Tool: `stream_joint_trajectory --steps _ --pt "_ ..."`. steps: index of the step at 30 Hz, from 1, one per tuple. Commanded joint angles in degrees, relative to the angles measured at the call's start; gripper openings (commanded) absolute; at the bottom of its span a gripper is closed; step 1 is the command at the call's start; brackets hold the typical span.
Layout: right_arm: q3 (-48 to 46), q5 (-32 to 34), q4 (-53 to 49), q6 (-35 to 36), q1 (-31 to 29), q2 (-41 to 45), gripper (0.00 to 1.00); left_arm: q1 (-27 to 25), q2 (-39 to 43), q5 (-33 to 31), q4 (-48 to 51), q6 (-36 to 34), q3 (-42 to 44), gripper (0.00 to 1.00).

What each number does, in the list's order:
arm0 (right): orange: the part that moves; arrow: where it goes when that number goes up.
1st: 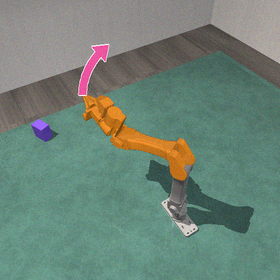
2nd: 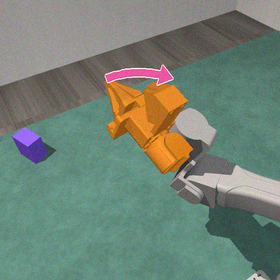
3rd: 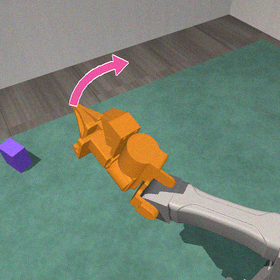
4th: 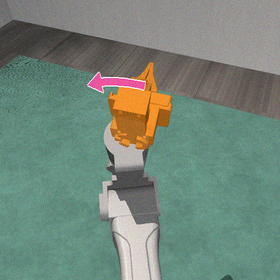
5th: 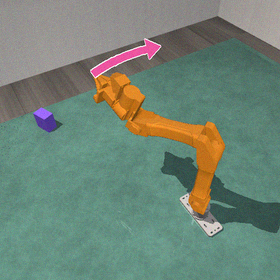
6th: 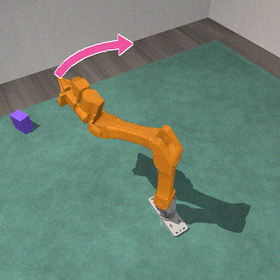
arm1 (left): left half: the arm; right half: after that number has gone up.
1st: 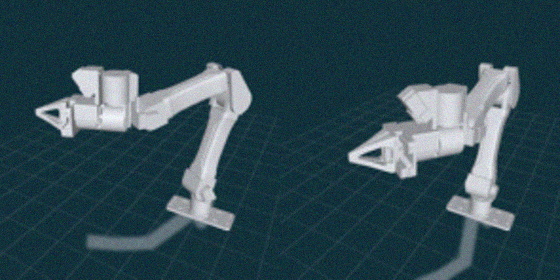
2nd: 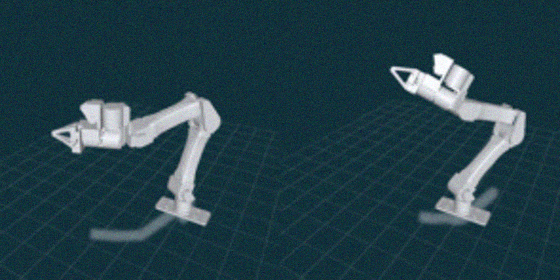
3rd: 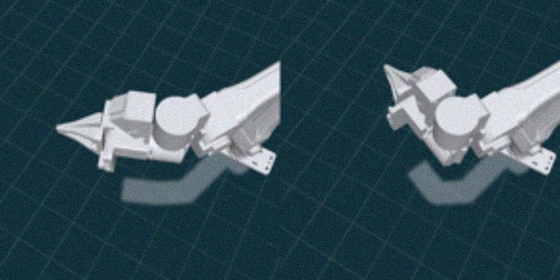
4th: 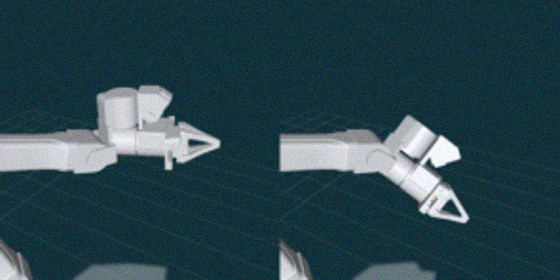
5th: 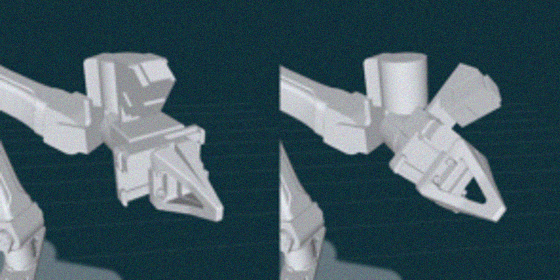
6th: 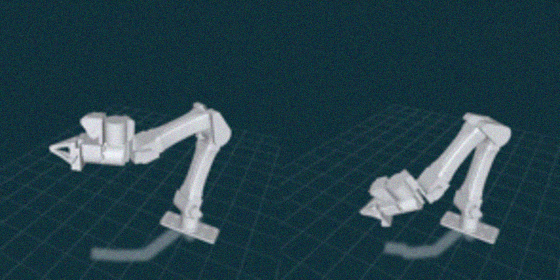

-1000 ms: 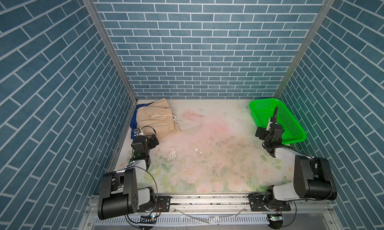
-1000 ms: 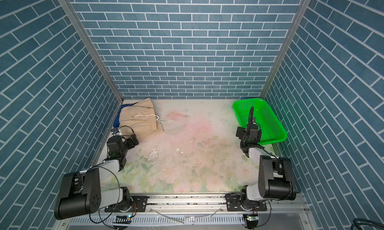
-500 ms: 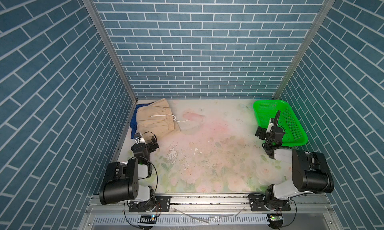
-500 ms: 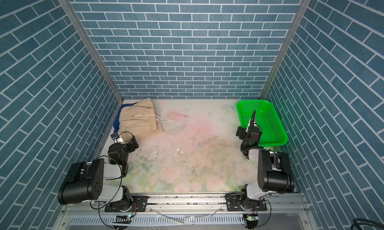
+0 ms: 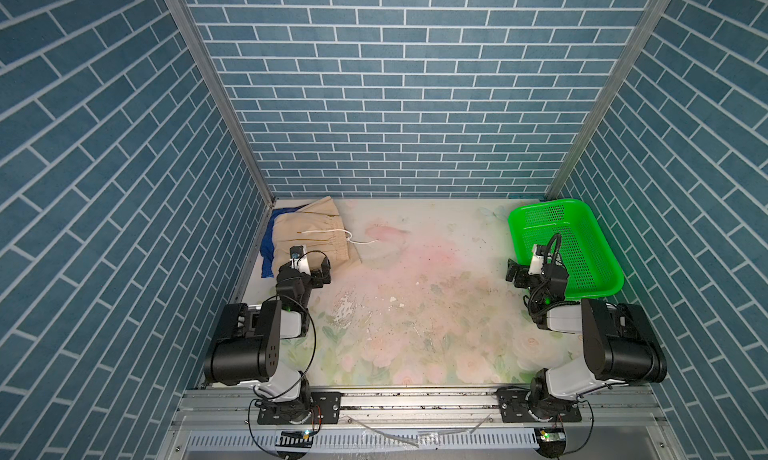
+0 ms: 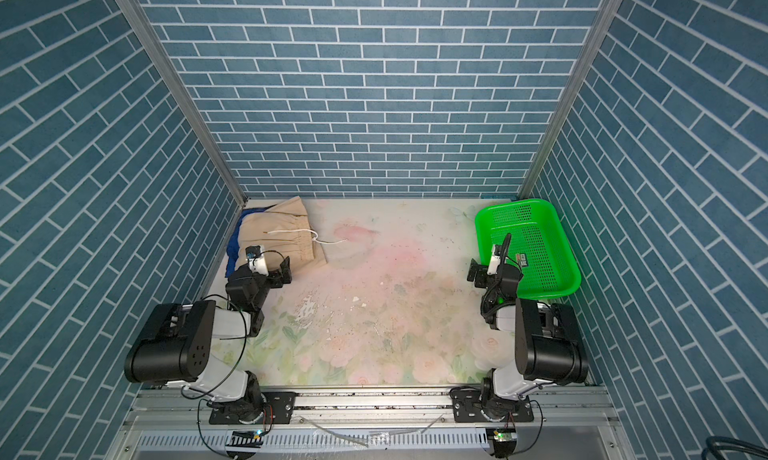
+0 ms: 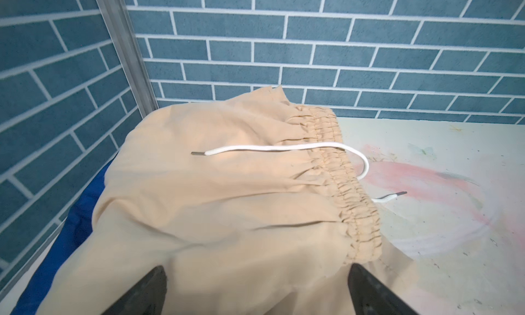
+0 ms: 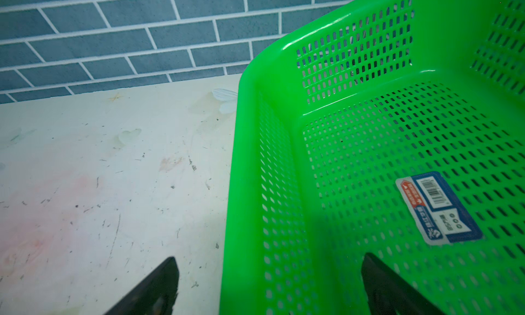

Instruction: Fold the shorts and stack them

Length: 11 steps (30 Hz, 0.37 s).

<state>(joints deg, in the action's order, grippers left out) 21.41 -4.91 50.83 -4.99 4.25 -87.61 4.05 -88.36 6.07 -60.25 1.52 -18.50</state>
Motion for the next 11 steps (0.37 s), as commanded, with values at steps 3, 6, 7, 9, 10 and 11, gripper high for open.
stream_joint_trajectory --steps 3,6,7,9,10,11 --pt "1.61 -1.31 -1.93 2.78 0.04 -0.97 0.99 -0.45 0.74 -1.20 4.17 -1.80 -0.29 0.99" --pt "2.31 -1.15 -3.10 2.71 -0.03 -1.13 0.99 -0.50 0.73 -1.06 3.91 -1.83 -0.15 1.00" --pt "2.28 -1.16 -3.15 2.64 -0.08 -1.15 0.99 -0.52 0.73 -1.11 3.99 -1.97 -0.21 1.00" --pt "2.00 -0.71 -2.76 2.47 -0.08 -1.06 0.99 -0.54 0.79 -1.06 3.96 -1.87 -0.13 1.00" --pt "1.55 -0.63 -1.88 2.52 -0.03 -0.91 0.99 -0.54 0.82 -0.87 3.84 -1.92 -0.11 1.00" --pt "1.04 -0.55 -1.38 2.40 -0.07 -0.47 0.99 -0.54 0.75 -0.88 3.78 -1.87 -0.07 1.00"
